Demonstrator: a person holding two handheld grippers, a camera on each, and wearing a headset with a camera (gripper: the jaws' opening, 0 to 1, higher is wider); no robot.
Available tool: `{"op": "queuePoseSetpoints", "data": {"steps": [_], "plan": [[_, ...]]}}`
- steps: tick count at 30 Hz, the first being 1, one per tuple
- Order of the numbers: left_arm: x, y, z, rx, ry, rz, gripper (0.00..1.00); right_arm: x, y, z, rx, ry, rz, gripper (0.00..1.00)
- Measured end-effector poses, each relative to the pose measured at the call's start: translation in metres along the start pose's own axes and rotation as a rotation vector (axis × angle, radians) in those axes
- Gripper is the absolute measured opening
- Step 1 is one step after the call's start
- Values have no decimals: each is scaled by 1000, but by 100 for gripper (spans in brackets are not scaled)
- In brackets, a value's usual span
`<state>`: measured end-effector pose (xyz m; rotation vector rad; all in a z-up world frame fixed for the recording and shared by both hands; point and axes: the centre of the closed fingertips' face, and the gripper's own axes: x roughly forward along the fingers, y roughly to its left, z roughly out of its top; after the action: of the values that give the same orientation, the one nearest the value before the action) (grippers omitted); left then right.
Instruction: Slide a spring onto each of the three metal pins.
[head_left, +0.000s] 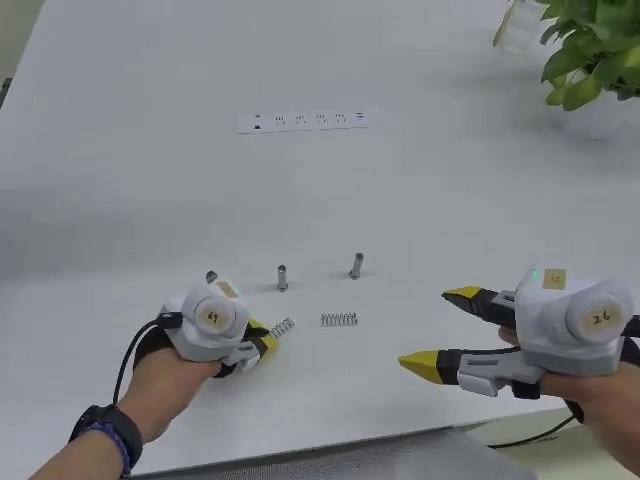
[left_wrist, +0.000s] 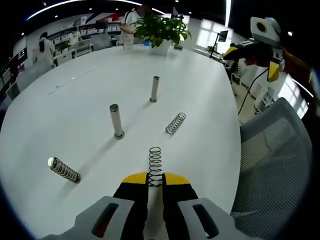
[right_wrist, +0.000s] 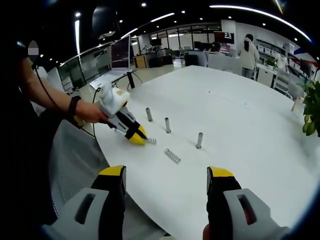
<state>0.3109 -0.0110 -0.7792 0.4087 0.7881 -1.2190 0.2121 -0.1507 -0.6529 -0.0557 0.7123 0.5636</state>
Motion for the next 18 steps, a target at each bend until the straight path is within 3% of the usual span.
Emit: {"op": "queuePoseSetpoints", "data": {"steps": [10,18], "plan": [[-17,-3,11,39,-33,-10,2,0,1,-1,-1,1,12,65],[-33,-7,35,94,-75,-15,2,3,3,0,-3,1,31,65]]}}
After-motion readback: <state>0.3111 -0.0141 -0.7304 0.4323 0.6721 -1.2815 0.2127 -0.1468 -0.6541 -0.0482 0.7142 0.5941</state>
